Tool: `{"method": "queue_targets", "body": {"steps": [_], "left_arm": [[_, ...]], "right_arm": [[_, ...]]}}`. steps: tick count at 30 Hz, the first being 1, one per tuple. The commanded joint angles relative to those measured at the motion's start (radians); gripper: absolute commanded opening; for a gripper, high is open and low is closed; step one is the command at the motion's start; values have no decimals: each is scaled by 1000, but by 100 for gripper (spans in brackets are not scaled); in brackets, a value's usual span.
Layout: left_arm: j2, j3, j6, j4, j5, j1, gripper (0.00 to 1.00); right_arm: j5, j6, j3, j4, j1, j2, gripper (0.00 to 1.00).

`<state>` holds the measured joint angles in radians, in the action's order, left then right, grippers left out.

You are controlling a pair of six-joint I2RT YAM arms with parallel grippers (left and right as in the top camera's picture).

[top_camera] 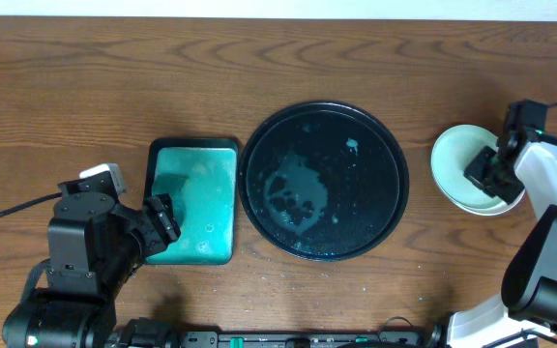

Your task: Clean dirty plates on tray and stack at the side

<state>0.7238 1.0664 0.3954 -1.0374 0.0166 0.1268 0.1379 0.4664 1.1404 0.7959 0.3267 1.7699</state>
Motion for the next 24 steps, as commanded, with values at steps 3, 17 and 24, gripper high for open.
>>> {"method": "queue_targets", "body": {"steps": [3,17,24], "left_arm": [[0,-5,-2,-2,-8,-4,80],[0,-5,-2,-2,-8,-4,80],[0,-5,-2,-2,-8,-4,80]], "right_arm": [[-50,63,51,127,39,-102,5],[-771,-175,62,94,-303,-711,99],[-589,-305,58,239,-322,-839,99]]}}
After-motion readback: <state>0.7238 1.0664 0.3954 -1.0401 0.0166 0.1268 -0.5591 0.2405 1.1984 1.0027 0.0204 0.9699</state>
